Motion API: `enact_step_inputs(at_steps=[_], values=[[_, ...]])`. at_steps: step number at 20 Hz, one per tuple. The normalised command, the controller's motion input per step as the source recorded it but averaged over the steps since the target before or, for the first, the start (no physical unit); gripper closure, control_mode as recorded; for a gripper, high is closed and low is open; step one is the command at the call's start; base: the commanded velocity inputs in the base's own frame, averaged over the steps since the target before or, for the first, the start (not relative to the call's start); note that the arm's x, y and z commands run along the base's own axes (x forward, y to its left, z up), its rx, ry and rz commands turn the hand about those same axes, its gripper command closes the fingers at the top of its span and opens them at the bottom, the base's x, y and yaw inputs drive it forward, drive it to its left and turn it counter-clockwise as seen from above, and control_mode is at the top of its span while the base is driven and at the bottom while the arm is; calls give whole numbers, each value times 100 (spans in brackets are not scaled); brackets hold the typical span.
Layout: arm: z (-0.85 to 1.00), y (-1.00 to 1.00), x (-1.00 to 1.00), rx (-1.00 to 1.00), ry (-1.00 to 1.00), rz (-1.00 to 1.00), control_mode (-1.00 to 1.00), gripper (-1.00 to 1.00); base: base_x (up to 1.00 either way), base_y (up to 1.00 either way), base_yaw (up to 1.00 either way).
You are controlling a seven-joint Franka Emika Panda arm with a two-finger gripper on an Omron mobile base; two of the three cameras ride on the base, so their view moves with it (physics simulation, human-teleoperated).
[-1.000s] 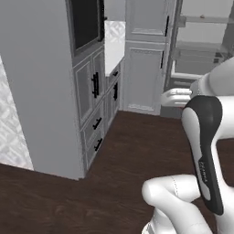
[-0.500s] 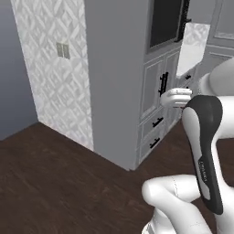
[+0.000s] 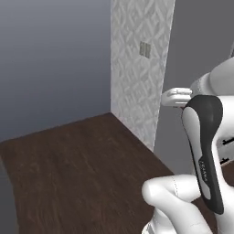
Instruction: Take the strawberry from the fridge and place it on top of the pancake, located on the dining counter.
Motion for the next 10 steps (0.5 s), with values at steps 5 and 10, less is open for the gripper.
enact_step_inputs(at_steps=[5, 10], values=[[0, 0, 0, 0, 0, 0, 100, 100, 96, -4, 56], [0, 0, 0, 0, 0, 0, 100, 100, 100, -9, 54]])
